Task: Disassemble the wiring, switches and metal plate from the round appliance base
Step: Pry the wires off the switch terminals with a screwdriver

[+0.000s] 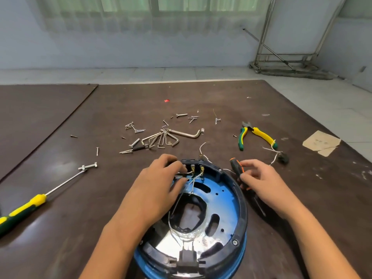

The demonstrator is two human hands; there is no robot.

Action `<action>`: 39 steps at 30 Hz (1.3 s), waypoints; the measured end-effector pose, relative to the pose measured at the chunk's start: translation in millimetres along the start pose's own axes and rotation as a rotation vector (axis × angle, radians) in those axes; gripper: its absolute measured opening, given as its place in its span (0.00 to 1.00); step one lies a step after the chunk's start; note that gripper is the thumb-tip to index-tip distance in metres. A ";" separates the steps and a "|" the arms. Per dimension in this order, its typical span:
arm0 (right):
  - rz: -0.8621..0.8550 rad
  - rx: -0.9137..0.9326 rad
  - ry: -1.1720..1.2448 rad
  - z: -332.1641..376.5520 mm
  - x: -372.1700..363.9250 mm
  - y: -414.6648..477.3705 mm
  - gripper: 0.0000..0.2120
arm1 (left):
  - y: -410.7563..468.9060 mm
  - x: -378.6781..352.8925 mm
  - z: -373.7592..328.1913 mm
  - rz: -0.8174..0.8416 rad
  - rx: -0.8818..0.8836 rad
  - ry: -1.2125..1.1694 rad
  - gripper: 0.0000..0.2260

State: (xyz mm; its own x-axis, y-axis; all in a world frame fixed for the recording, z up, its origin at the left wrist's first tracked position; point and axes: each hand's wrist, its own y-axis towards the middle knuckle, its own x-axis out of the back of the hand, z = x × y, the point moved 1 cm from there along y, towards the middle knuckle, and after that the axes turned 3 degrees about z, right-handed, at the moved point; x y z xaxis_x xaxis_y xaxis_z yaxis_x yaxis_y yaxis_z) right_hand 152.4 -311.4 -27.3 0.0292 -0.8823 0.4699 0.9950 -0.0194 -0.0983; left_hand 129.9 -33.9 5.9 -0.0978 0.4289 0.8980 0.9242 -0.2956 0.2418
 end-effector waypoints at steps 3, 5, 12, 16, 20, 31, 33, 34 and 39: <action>0.024 0.031 -0.128 -2.1 -3.0 1.4 0.14 | -2.9 -1.8 3.9 0.001 -0.014 -0.003 0.10; 0.017 0.056 -0.230 -1.0 -4.2 2.2 0.16 | -3.2 1.0 7.2 -0.067 0.020 -0.126 0.09; -0.013 0.142 -0.373 16.4 -8.4 -5.7 0.10 | -25.9 32.7 62.0 -0.310 0.387 -0.081 0.07; -0.068 0.267 -0.129 32.5 -15.5 -15.0 0.10 | -51.8 47.6 103.6 -0.232 0.638 0.257 0.13; 0.144 0.239 0.155 44.0 -29.8 -22.7 0.24 | -67.8 48.7 127.9 -0.171 0.795 0.411 0.17; 0.229 0.219 -0.048 51.0 -36.9 -24.1 0.37 | -90.3 56.2 174.1 -0.178 0.868 0.317 0.13; 0.222 0.215 -0.041 51.5 -37.3 -25.6 0.36 | -90.2 53.5 174.7 -0.185 0.876 0.298 0.12; 0.219 0.217 -0.039 51.7 -37.2 -25.8 0.36 | -89.5 52.2 173.9 -0.192 0.873 0.295 0.13; 0.221 0.217 -0.039 52.5 -36.3 -27.1 0.35 | -88.3 64.1 179.4 -0.207 0.837 0.123 0.11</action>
State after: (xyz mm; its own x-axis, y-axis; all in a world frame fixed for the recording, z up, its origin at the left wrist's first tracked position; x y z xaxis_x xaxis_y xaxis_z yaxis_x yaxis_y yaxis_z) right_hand 129.4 -254.2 4.3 0.2467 -0.8350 0.4918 0.9612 0.2756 -0.0143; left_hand 108.3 172.9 -23.8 -0.2881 0.2950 0.9111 0.8462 0.5237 0.0980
